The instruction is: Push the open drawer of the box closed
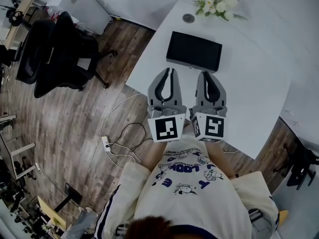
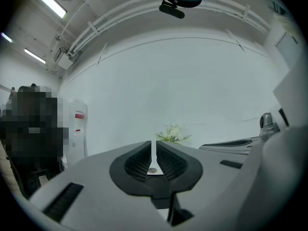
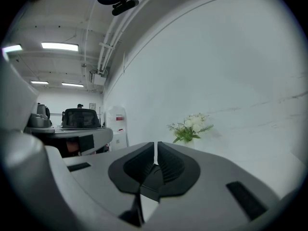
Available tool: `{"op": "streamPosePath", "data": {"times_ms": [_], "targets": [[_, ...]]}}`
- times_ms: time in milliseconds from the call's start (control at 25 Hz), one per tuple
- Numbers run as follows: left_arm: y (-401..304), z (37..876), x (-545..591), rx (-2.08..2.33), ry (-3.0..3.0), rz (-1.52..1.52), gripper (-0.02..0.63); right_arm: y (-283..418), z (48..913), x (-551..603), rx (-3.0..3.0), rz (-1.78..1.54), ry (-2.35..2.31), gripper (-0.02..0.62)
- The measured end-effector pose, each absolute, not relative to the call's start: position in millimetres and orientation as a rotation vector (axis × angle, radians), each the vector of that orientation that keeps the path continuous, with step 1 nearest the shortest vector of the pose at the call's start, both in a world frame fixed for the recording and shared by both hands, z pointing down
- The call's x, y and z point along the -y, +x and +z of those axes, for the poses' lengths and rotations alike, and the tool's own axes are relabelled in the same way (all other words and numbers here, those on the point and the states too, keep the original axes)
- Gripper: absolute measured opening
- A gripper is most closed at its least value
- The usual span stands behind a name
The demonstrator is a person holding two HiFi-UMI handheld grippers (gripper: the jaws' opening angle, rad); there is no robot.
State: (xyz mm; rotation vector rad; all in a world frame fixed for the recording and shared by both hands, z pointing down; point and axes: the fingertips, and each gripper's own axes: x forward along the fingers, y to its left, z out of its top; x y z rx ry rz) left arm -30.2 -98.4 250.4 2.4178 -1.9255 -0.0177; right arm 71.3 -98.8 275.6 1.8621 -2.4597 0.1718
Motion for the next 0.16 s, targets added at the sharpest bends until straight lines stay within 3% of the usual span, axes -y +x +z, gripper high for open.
{"op": "streamPosePath", "data": {"times_ms": [160], "targets": [[-27.2,246.9,98.2,1.926,2.427,-0.018,0.041,73.6,272.1,98.6,2.462,0.161,1.863,0.041]]}}
